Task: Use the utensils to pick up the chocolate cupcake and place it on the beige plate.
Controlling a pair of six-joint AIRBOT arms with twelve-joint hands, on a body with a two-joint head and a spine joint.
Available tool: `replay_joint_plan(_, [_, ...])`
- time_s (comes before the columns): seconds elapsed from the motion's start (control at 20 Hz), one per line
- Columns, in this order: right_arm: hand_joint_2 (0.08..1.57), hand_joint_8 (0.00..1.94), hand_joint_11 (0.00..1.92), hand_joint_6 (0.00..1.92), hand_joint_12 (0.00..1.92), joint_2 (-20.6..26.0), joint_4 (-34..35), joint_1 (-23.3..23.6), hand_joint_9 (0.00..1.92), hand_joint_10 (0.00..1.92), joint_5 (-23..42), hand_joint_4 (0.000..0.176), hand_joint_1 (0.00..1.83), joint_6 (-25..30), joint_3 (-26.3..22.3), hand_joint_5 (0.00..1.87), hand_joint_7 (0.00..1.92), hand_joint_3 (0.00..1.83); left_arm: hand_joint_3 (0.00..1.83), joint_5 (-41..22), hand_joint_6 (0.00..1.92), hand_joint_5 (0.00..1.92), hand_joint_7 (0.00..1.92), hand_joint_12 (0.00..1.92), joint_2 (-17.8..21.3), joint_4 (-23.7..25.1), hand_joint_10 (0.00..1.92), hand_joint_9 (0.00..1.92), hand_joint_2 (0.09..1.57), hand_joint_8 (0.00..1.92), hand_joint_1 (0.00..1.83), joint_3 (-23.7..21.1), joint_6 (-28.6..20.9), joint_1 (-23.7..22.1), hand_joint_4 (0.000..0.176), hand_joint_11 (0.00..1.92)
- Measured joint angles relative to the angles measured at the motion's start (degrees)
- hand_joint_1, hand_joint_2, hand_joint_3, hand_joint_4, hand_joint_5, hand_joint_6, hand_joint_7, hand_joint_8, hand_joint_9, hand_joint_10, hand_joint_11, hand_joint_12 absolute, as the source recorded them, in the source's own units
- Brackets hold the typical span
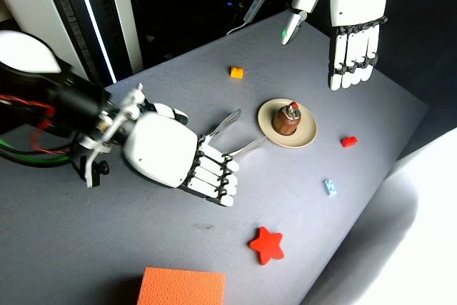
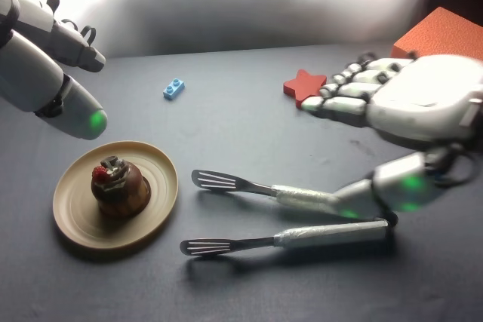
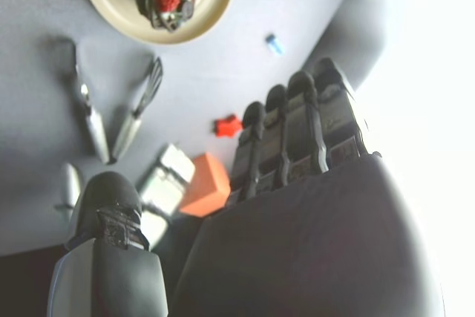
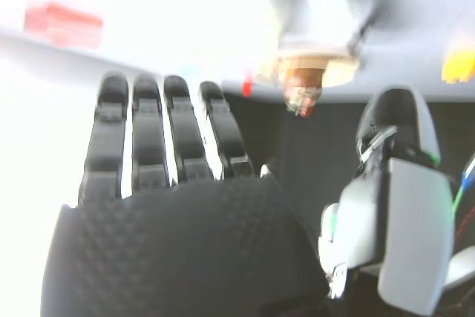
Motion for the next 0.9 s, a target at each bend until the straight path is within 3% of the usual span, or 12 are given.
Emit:
replay_joint_plan(0.1, [0.96, 0.00, 0.00, 0.00, 0.31, 3.58, 0.37, -0.42, 0.03, 0.00, 1.11, 0.030, 0.10, -1.73, -2.14, 0.06, 0.05, 0.00, 0.00, 0.07, 0.00, 0.05, 0.04, 0.12, 0.07, 0.61, 0.00, 0.04, 1.14, 0.00, 0.16, 0.07, 0.00, 0.00, 0.000, 0.00])
replay_joint_plan(0.2, [0.97, 0.00, 0.00, 0.00, 0.15, 6.78, 0.39, -0.07, 0.00, 0.00, 0.94, 0.024, 0.09, -2.40, -3.89, 0.02, 0.00, 0.00, 0.00, -0.07, 0.00, 0.07, 0.08, 0.18, 0.07, 0.13, 0.00, 0.05, 1.13, 0.00, 0.19, 0.07, 0.00, 0.00, 0.000, 0.00])
replay_joint_plan(0.25, [1.01, 0.00, 0.00, 0.00, 0.17, 8.39, 0.39, 0.66, 0.00, 0.00, -0.46, 0.027, 0.04, -4.46, -5.20, 0.01, 0.00, 0.01, 0.00, 0.02, 0.00, 0.07, 0.07, 0.14, 0.07, 0.13, 0.00, 0.06, 1.14, 0.00, 0.18, 0.07, 0.00, 0.00, 0.000, 0.00])
replay_joint_plan(0.45, [0.99, 0.00, 0.00, 0.00, 0.35, 12.37, 0.57, 1.18, 0.01, 0.00, -3.08, 0.024, 0.04, -6.08, -9.53, 0.00, 0.00, 0.00, 0.00, 0.02, 0.00, 0.10, 0.09, 0.26, 0.39, 0.46, 0.00, 0.08, 1.13, 0.00, 0.17, -1.01, 0.02, 0.00, 0.000, 0.00])
replay_joint_plan(0.5, [0.98, 0.00, 0.00, 0.00, 0.38, 13.09, 0.70, 1.42, 0.02, 0.00, -3.91, 0.016, 0.08, -6.56, -10.73, 0.02, 0.02, 0.00, 0.00, 0.04, 0.00, 0.13, 0.10, 0.31, 0.39, 0.33, 0.00, 0.10, 1.13, 0.00, 0.20, -1.40, 0.02, 0.02, 0.000, 0.00])
replay_joint_plan(0.55, [0.99, 0.00, 0.00, 0.00, 0.36, 13.51, 0.76, 1.73, 0.03, 0.00, -4.48, 0.011, 0.09, -6.80, -11.43, 0.00, 0.03, 0.00, 0.00, 0.07, 0.00, 0.12, 0.08, 0.26, 0.44, 0.46, 0.00, 0.09, 1.12, 0.00, 0.20, -1.88, 0.02, 0.00, 0.000, 0.00])
replay_joint_plan(0.7, [1.02, 0.00, 0.00, 0.00, 0.21, 14.75, 0.70, 2.71, 0.03, 0.00, -7.69, 0.011, 0.05, -7.34, -13.29, 0.00, 0.04, 0.00, 0.00, -0.02, 0.01, 0.21, 0.16, 0.39, 0.44, -0.09, 0.01, 0.17, 1.10, 0.01, 0.27, -2.36, 0.02, 0.00, 0.000, 0.00])
replay_joint_plan(0.8, [1.01, 0.00, 0.00, 0.00, 0.22, 15.02, 1.14, 2.75, 0.02, 0.00, -9.14, 0.005, 0.07, -7.56, -13.97, 0.02, 0.04, 0.00, 0.00, 0.02, 0.00, 0.23, 0.18, 0.48, 0.42, 0.28, 0.00, 0.18, 1.10, 0.00, 0.29, -1.57, 0.02, -0.48, 0.000, 0.00])
replay_joint_plan(0.9, [1.01, 0.00, 0.00, 0.00, 0.15, 14.95, -1.51, 2.82, 0.01, 0.00, -9.11, 0.005, 0.05, -5.95, -14.23, 0.00, 0.03, 0.00, 0.01, -0.09, 0.00, 0.19, 0.18, 0.46, 0.42, 0.81, 0.00, 0.16, 1.12, 0.00, 0.24, -1.16, 0.02, -0.63, 0.000, 0.00])
